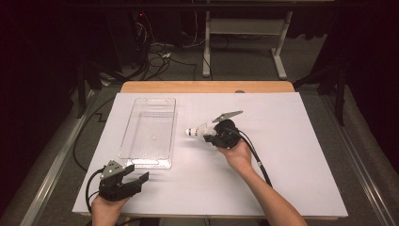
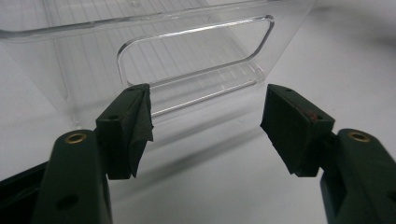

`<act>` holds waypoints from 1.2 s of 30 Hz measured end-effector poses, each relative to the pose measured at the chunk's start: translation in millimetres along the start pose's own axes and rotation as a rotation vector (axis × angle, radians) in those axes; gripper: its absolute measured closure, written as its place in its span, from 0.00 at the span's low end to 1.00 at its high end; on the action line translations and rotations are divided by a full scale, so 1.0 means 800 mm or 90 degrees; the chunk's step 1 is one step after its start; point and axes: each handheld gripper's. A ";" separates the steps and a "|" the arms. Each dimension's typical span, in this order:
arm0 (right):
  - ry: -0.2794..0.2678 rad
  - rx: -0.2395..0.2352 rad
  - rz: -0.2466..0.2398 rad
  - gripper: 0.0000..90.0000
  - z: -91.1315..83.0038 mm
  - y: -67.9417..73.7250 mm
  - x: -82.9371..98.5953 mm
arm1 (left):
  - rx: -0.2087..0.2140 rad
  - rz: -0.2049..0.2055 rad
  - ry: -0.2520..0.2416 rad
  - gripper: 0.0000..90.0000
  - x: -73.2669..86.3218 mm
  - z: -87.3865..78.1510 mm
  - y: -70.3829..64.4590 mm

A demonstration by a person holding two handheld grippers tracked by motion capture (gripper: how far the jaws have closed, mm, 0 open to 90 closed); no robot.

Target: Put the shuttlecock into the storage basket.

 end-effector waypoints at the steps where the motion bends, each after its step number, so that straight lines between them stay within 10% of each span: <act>1: -0.001 -0.002 -0.001 0.98 0.000 0.000 -0.001 | 0.000 0.000 0.000 0.38 0.000 0.000 0.000; 36: -0.017 -0.022 0.004 0.98 -0.004 0.004 -0.038 | -0.019 -0.005 -0.002 0.38 -0.001 -0.003 0.010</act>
Point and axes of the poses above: each handheld gripper's, and its own axes: z roughly forward along the jaws, x roughly out of its underside, y roughly to its left, and after that the axes turned 13 degrees about -y, right-handed
